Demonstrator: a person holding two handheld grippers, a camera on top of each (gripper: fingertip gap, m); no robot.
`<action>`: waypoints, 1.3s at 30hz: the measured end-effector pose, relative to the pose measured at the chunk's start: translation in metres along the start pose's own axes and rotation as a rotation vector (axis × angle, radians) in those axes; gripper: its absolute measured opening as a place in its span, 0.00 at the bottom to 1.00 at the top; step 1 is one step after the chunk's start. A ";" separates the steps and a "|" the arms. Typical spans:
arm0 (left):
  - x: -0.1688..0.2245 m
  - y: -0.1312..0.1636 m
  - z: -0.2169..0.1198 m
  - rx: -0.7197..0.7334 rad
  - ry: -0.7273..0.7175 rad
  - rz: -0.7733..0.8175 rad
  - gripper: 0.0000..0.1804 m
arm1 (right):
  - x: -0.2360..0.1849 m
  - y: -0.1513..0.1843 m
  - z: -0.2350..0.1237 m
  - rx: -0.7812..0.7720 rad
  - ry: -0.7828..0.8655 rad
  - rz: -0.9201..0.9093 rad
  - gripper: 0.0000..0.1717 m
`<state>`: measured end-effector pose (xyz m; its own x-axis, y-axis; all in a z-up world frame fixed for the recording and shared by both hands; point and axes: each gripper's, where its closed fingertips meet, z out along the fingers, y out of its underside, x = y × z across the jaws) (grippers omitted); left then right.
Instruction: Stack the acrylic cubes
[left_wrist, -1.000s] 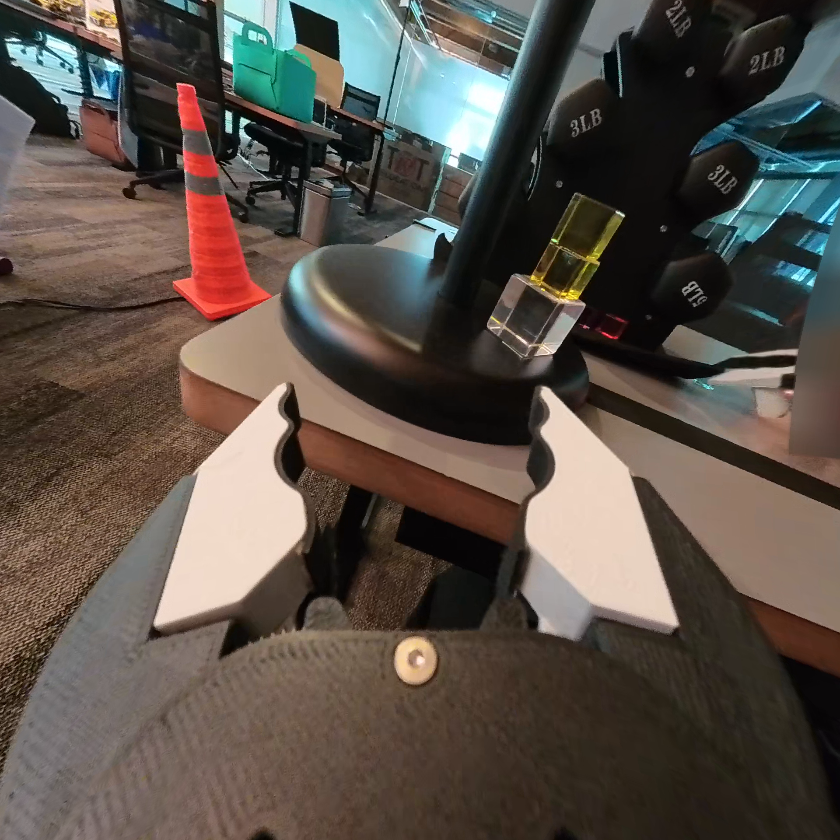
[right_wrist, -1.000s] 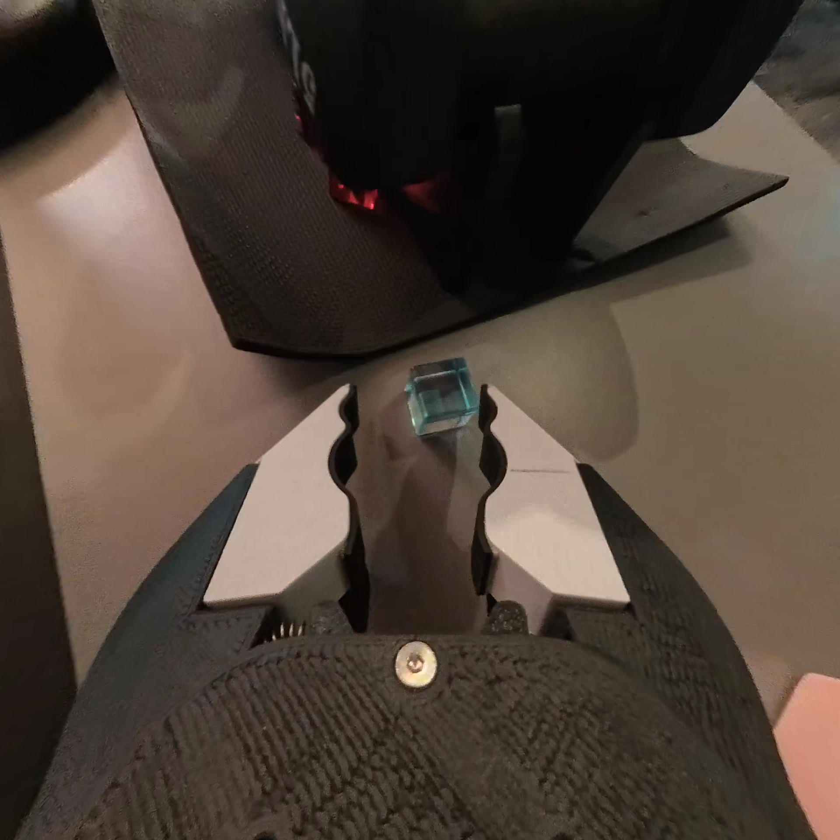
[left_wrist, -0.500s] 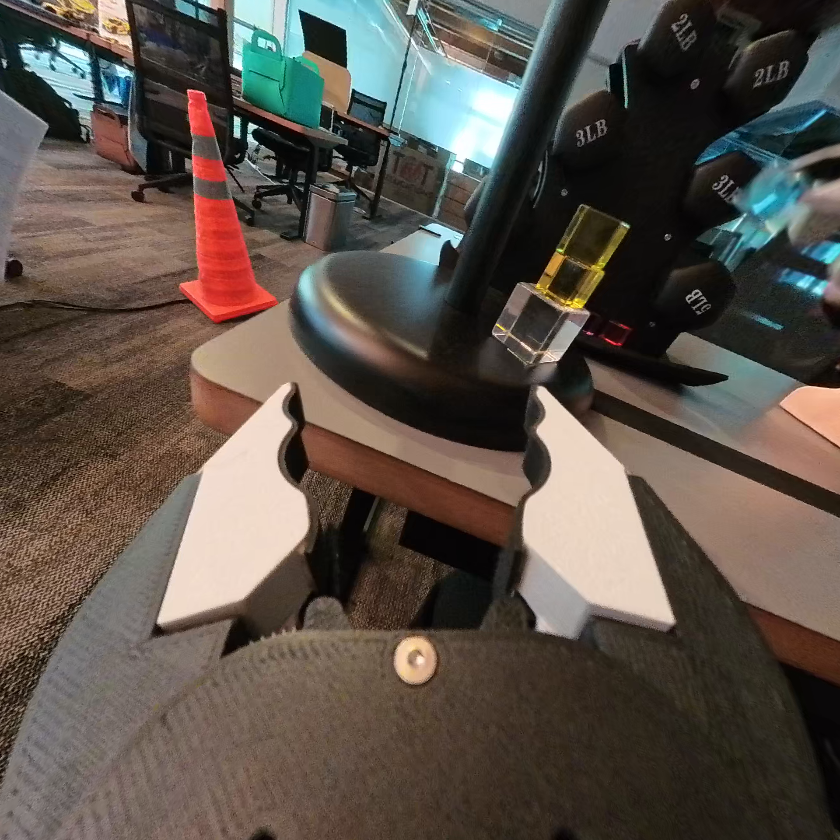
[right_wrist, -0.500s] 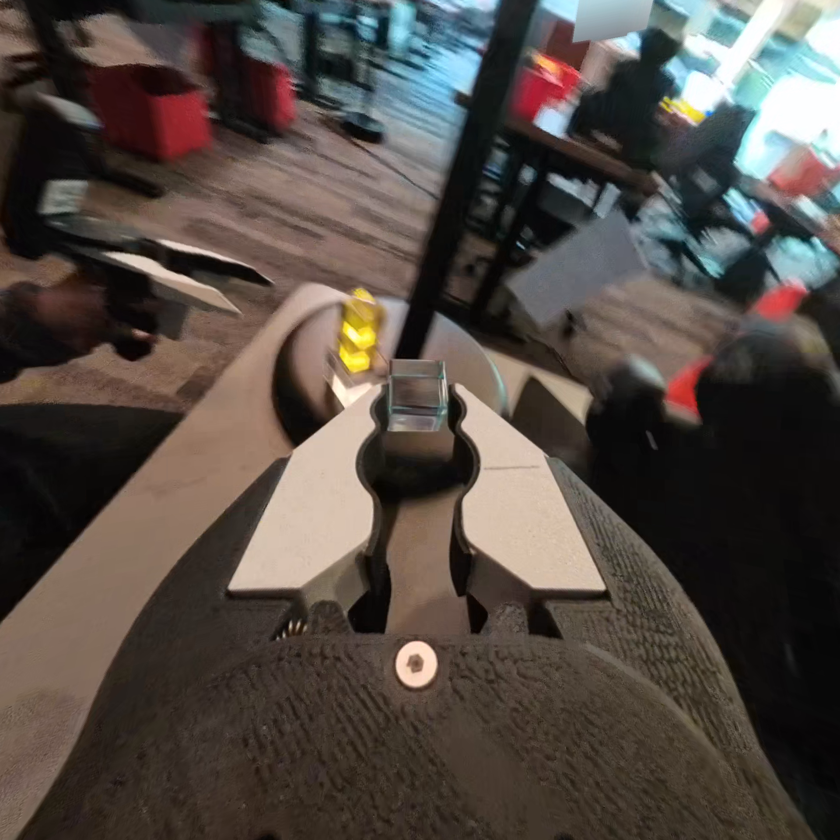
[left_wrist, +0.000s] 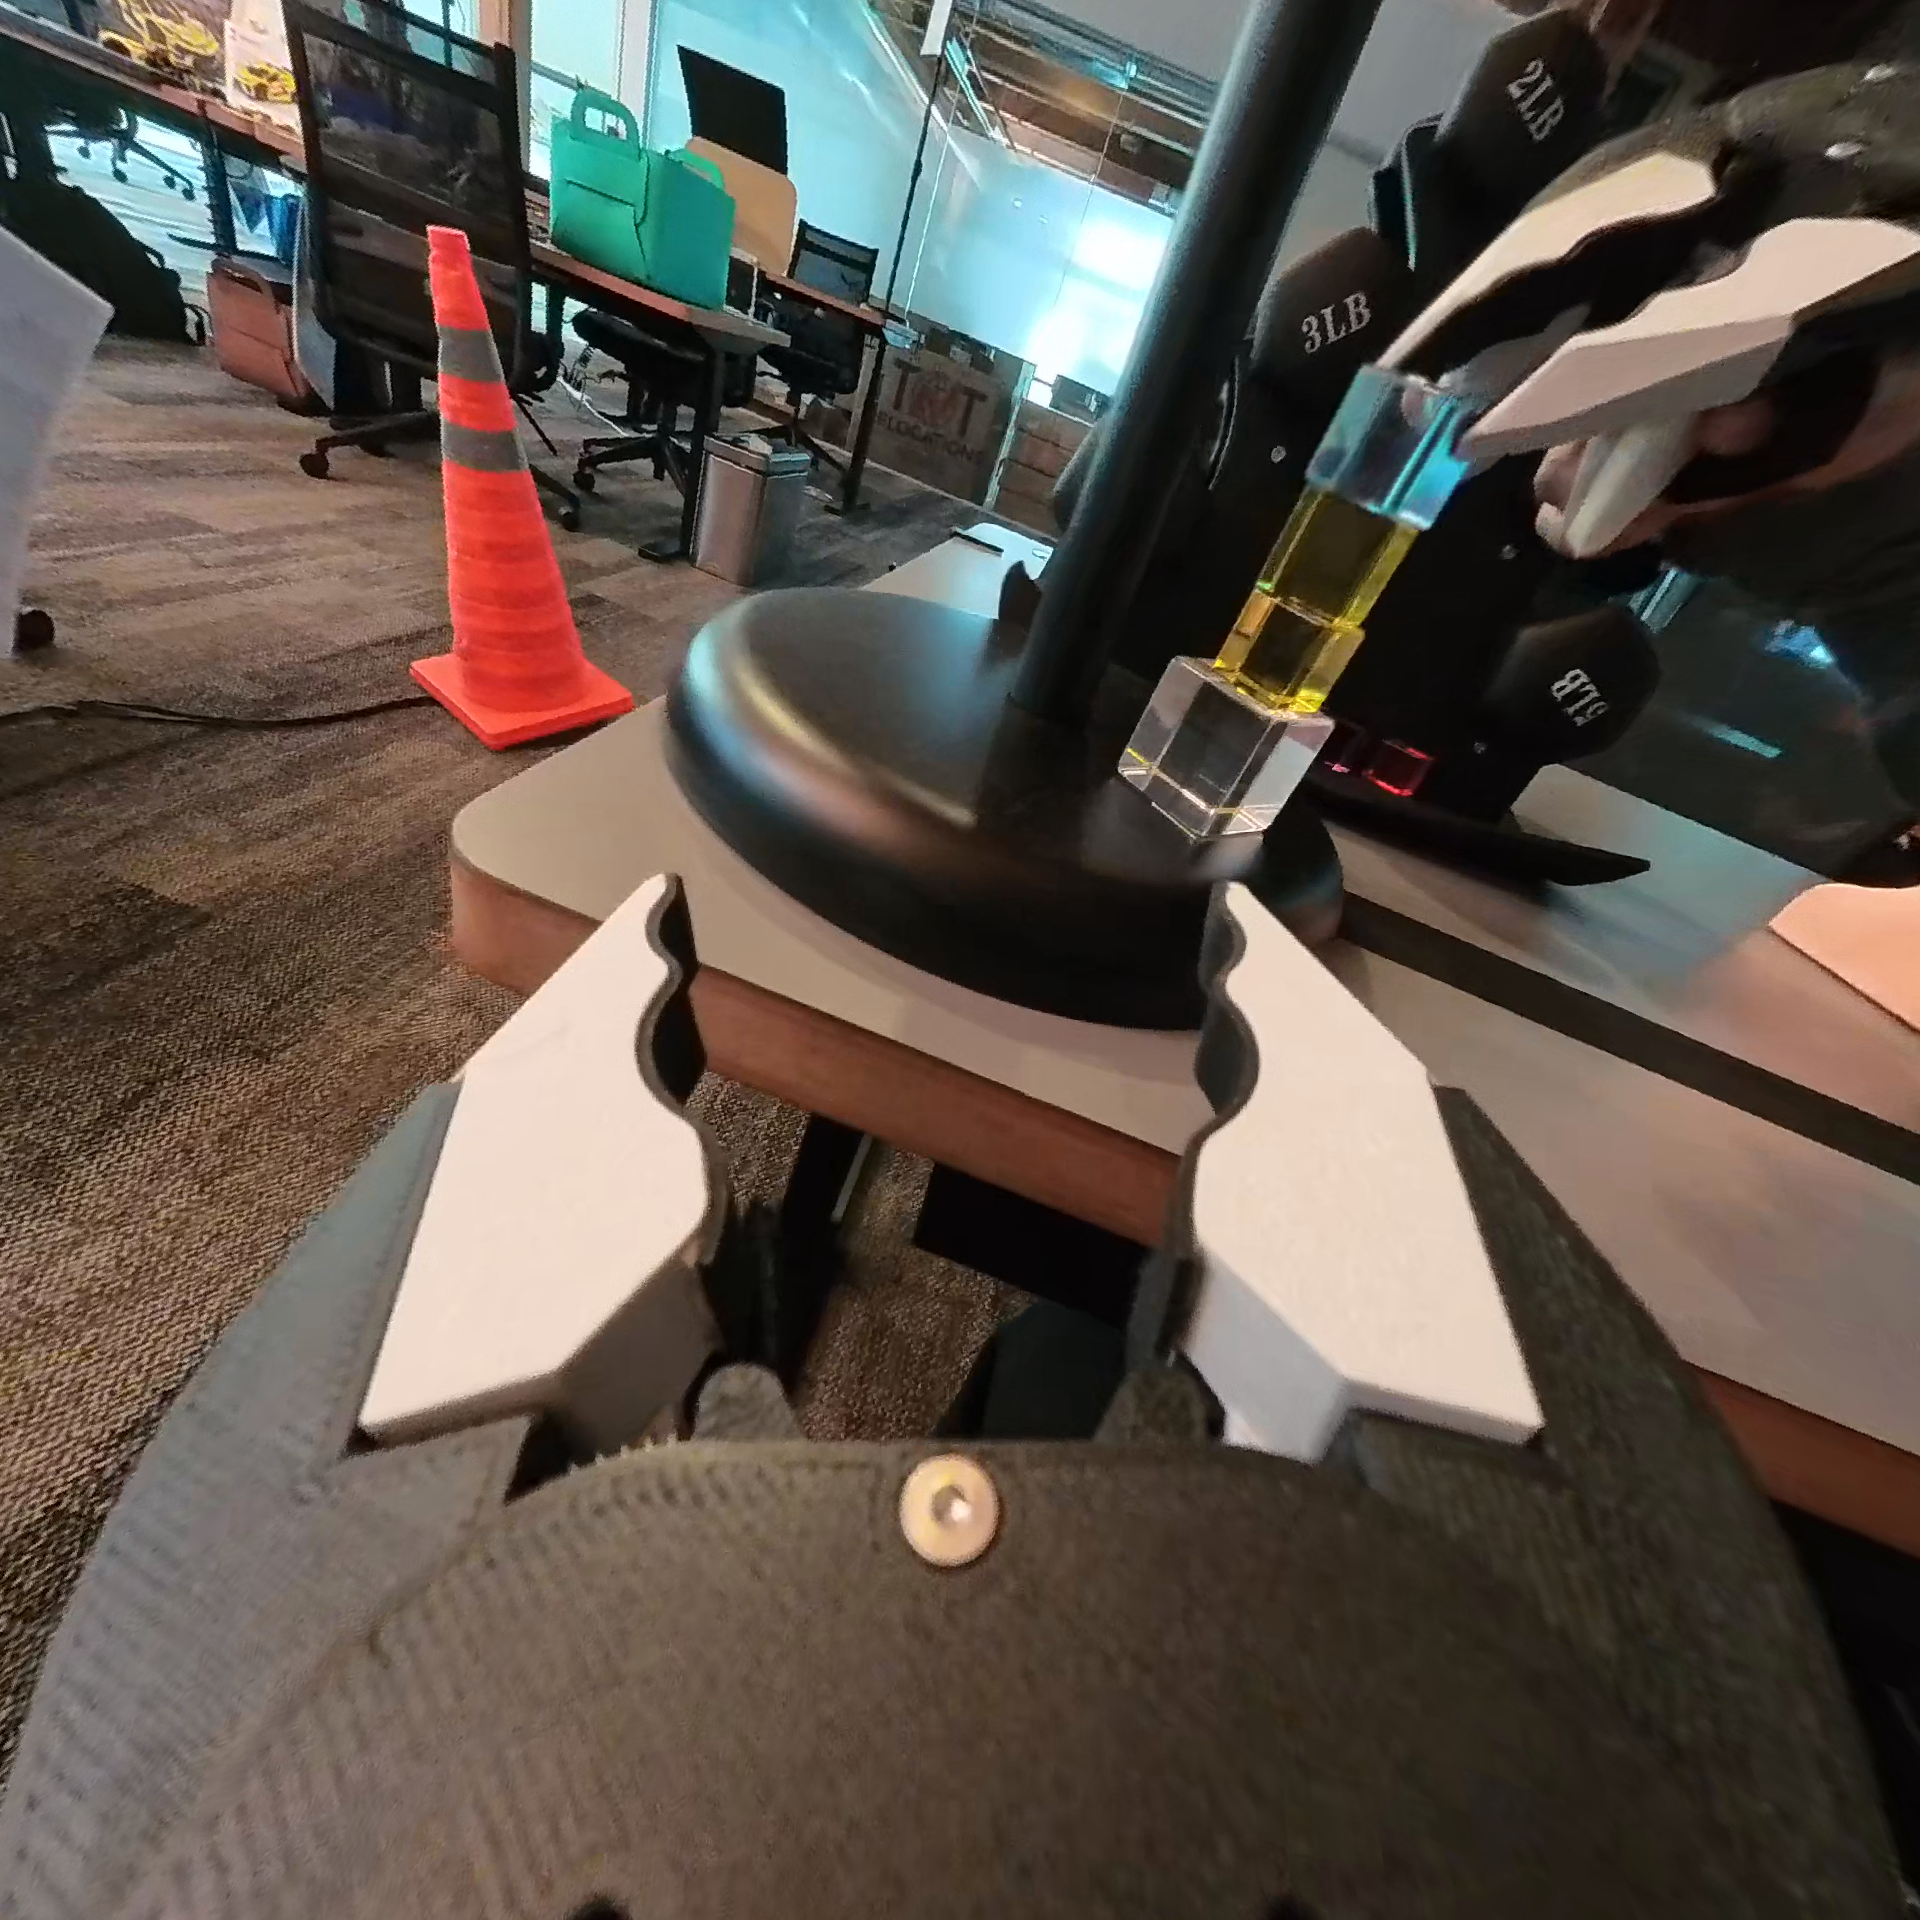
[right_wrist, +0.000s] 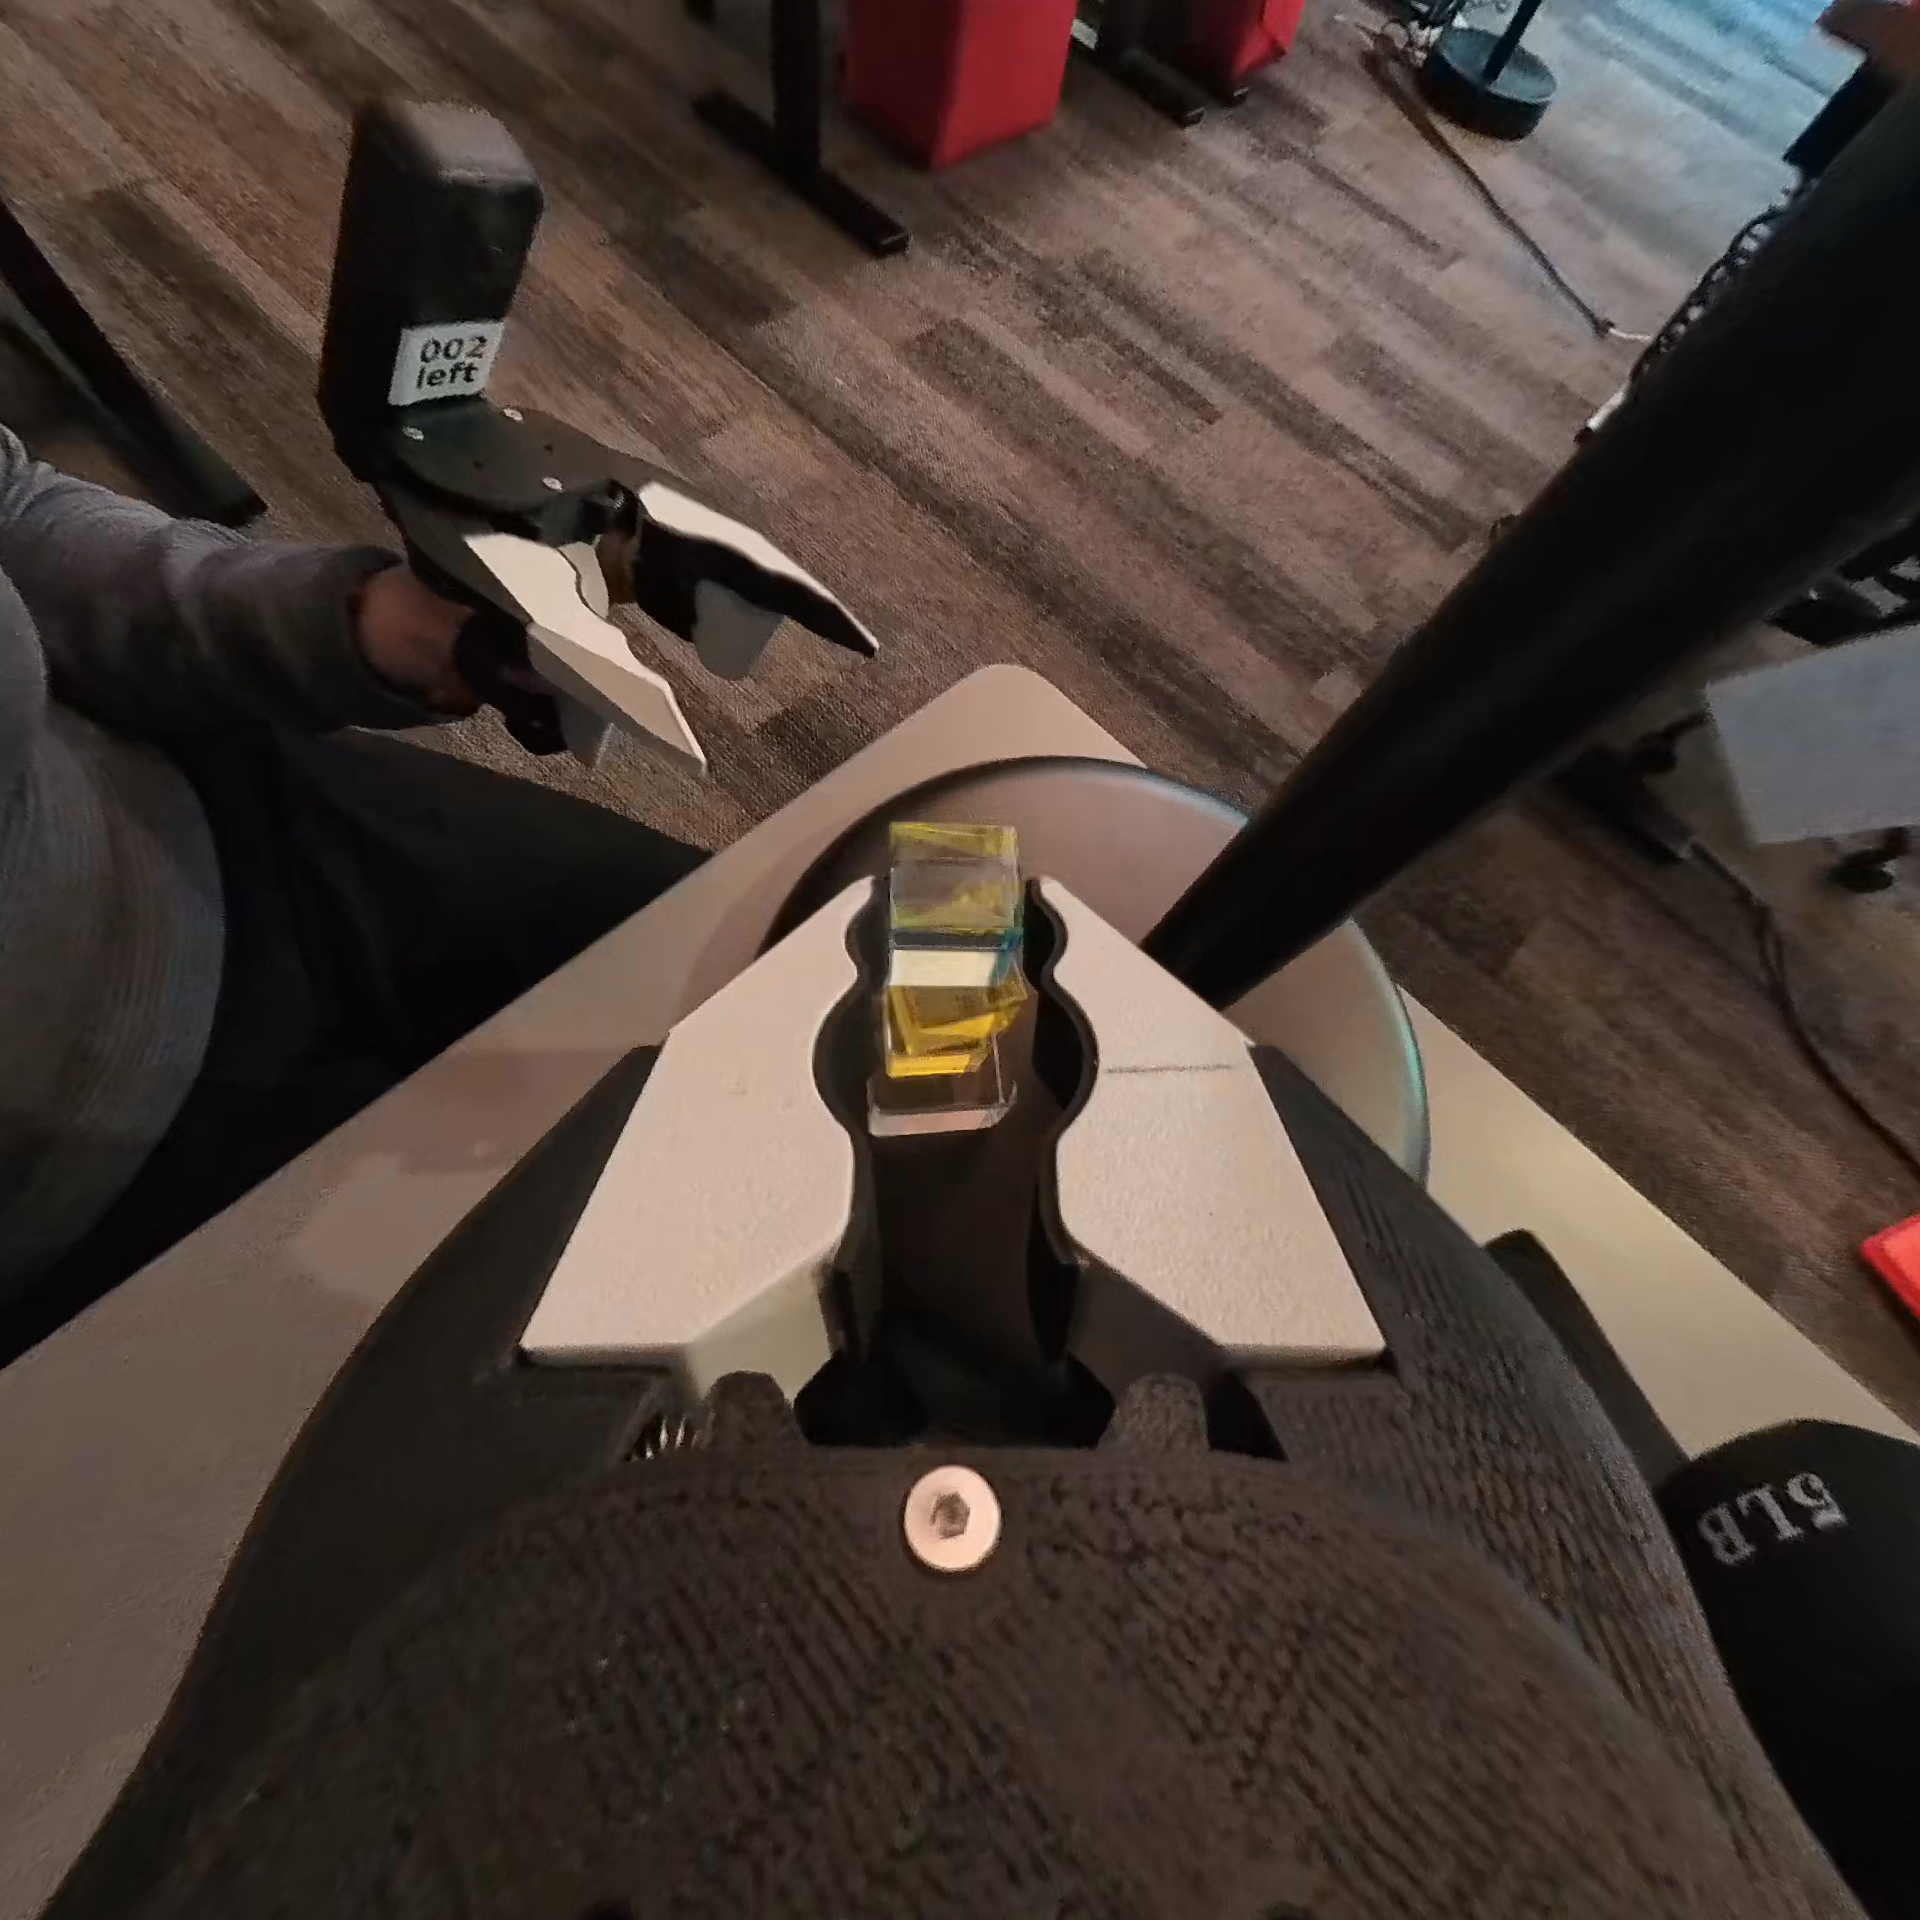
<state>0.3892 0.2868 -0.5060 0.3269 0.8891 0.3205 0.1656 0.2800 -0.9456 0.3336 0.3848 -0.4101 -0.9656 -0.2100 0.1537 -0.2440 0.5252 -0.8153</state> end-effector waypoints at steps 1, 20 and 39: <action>-0.001 0.000 0.000 0.001 0.000 -0.001 0.54 | 0.001 0.001 0.000 0.006 0.002 0.007 0.14; -0.033 -0.005 -0.002 0.071 -0.080 -0.049 0.57 | 0.007 0.210 -0.142 -0.208 1.005 0.637 0.25; -0.046 -0.003 -0.005 0.068 -0.092 -0.079 0.56 | 0.057 0.209 -0.123 -0.450 1.149 0.497 0.20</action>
<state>0.3780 0.2432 -0.5172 0.2281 0.8920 0.3903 0.1232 0.3712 -0.9203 0.2165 0.5843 -0.5035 -0.4330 0.7767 0.4574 0.3612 0.6144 -0.7014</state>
